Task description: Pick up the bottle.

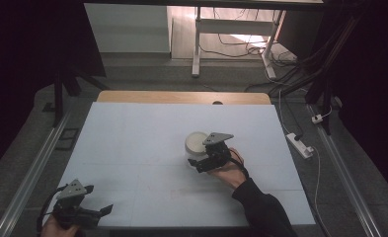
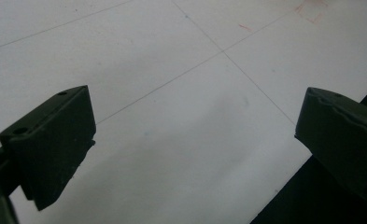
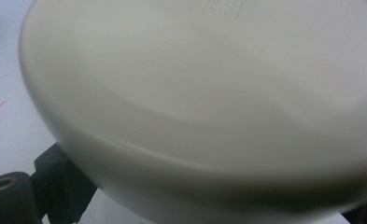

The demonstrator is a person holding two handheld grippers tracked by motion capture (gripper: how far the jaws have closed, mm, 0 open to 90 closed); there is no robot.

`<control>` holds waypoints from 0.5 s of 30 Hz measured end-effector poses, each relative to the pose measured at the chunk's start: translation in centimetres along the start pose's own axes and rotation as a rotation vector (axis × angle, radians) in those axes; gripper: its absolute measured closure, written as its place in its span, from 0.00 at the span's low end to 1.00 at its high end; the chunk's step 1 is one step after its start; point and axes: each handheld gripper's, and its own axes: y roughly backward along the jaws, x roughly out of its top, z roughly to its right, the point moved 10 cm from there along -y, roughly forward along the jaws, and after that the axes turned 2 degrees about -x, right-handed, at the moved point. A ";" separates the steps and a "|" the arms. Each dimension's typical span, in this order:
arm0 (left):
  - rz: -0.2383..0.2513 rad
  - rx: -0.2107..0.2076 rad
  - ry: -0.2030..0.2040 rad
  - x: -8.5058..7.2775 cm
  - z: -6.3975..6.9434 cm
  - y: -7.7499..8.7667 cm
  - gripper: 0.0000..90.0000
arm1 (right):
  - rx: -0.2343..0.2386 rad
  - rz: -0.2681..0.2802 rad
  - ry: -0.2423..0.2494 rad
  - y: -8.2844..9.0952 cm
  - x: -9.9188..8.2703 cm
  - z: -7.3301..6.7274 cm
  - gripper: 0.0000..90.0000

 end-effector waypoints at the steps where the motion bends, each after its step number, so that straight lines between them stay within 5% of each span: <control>1: 0.000 -0.001 0.000 0.0 0.0 0.0 0.00 | 0.000 0.000 0.000 0.0 0.0 0.0 0.08; 15: 0.002 -0.004 -0.006 0.0 0.1 0.0 0.00 | 0.049 0.038 0.017 2.3 0.9 -1.7 0.08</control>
